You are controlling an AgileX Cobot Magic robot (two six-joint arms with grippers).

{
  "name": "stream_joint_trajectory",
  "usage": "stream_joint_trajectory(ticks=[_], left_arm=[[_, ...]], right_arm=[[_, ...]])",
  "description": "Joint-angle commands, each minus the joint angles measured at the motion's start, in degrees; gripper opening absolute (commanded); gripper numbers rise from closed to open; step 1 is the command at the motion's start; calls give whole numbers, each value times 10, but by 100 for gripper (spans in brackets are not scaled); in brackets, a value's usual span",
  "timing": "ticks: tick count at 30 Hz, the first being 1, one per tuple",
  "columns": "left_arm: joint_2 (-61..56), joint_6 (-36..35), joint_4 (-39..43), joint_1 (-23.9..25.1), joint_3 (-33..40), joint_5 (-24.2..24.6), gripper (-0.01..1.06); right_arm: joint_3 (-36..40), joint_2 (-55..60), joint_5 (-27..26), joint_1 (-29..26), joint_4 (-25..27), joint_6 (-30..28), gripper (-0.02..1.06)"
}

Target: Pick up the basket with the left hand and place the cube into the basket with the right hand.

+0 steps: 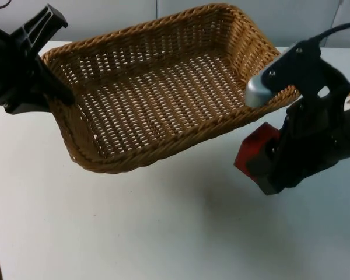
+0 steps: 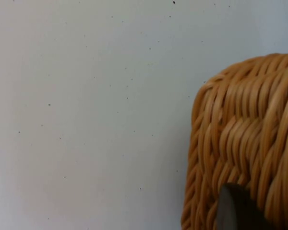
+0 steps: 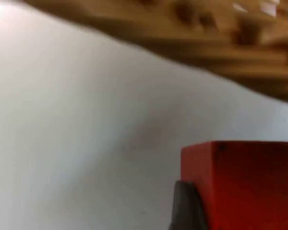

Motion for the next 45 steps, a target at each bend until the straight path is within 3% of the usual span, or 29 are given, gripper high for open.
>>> stream_joint_trajectory(ticks=[1,5,8,11,14,18,21,26,28,34,36,38,39,40,41,42,43,44,45], left_arm=[[-10,-4,-15,2,-3,5,0],[-10,-4,-15,2,-3,5,0],[-10,-4,-15,2,-3,5,0],[-10,-4,-15,2,-3,5,0],[-10,-4,-15,2,-3,5,0],[-10,-4,-15,2,-3,5,0],[-10,-4,-15,2,-3,5,0],[-10,-4,-15,2,-3,5,0],[-10,-4,-15,2,-3,5,0],[-10,-4,-14,2,-3,4,0],[-10,-4,-14,2,-3,4,0],[-10,-4,-14,2,-3,4,0],[-10,-4,-14,2,-3,4,0],[-10,-4,-14,2,-3,4,0],[-10,-4,-14,2,-3,4,0],[-10,-4,-14,2,-3,4,0],[-10,-4,-14,2,-3,4,0],[-10,-4,-14,2,-3,4,0],[-10,-4,-14,2,-3,4,0]], right_arm=[[-4,-52,58,21,24,3,0],[-4,-135,150,53,82,-3,0],[-4,-165,170,64,89,-4,0],[-4,-191,154,66,85,-10,0],[-13,-199,108,62,84,-71,0],[-67,-173,112,47,76,-113,0],[-128,-144,128,39,49,-113,0],[-270,-43,169,29,6,-92,0],[-325,23,181,29,-21,-50,0],[-376,116,206,29,-40,4,0],[-382,144,212,29,-41,9,7],[-382,155,217,29,-45,9,21],[-382,155,217,29,-45,9,21],[-382,156,222,29,-58,9,32],[-382,152,226,29,-81,10,52],[-382,147,226,29,-90,14,57],[-382,137,228,26,-109,20,74],[-382,137,228,26,-109,20,74],[-382,119,236,24,-125,18,89]])
